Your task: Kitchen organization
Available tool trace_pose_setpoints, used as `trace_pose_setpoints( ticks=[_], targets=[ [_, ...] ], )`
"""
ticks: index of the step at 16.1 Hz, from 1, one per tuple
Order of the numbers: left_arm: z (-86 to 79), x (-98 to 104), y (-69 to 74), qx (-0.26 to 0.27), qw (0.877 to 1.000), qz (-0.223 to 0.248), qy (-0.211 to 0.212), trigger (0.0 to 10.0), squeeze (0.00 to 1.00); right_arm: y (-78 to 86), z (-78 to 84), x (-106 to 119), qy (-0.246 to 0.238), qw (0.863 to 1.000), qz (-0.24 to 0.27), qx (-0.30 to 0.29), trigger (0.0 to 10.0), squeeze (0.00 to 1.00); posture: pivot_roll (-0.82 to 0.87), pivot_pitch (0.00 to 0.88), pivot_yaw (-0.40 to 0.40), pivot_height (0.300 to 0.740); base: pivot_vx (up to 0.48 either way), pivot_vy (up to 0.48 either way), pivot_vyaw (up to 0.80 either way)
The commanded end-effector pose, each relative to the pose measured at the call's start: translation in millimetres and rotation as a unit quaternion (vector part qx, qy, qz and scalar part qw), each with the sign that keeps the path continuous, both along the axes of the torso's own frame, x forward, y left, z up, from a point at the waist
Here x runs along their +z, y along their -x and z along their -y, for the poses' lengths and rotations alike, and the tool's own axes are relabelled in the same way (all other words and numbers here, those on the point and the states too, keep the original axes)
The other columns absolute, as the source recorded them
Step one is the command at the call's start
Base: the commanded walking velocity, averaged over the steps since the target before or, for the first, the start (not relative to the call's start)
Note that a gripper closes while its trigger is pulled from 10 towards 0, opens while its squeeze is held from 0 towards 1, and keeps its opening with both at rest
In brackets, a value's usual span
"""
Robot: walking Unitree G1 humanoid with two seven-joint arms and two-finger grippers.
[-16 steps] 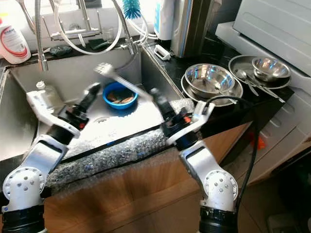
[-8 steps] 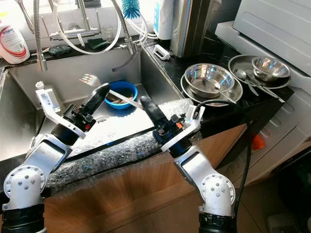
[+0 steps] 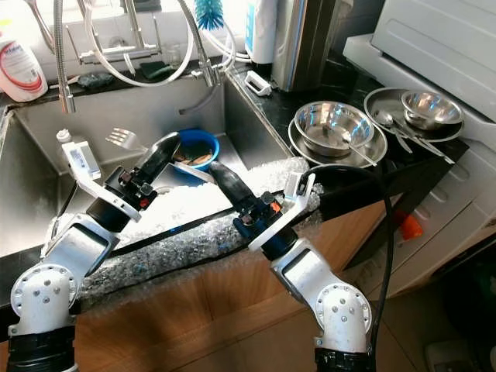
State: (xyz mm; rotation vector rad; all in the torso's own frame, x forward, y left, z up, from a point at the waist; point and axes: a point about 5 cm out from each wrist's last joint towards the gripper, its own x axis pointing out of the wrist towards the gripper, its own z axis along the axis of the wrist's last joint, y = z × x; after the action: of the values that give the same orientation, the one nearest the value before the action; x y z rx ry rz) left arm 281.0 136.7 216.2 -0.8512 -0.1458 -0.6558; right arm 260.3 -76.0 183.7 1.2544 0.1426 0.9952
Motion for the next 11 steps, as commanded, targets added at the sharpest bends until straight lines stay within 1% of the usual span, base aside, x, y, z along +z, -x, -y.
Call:
trace_pose_setpoints(
  ticks=[1,3,6,11],
  targets=[
    [-0.5,8.8,1.2,0.002,1.0,0.016,0.013,0.0,0.0,7.3,-5.9,3.7,-0.009,1.0,0.012,0.013,10.0,0.0,0.0,0.087,-0.026,0.74,0.0,0.0,0.0],
    [-2.3,10.1,1.5,0.006,1.0,0.017,0.023,0.0,0.0,7.8,-6.3,2.9,-0.009,1.0,0.011,0.013,10.0,0.0,0.0,0.091,-0.026,0.74,0.0,0.0,0.0],
    [-1.0,9.6,2.0,0.006,1.0,0.018,0.021,0.0,0.0,8.9,-7.0,2.3,0.002,1.0,0.016,0.011,10.0,0.0,0.0,0.095,-0.026,0.74,0.0,0.0,0.0],
    [-1.5,10.1,1.8,0.004,1.0,0.014,0.024,0.0,0.0,6.9,-7.3,2.6,0.002,1.0,0.016,-0.001,10.0,0.0,0.0,0.096,-0.023,0.74,0.0,0.0,0.0]
  ],
)
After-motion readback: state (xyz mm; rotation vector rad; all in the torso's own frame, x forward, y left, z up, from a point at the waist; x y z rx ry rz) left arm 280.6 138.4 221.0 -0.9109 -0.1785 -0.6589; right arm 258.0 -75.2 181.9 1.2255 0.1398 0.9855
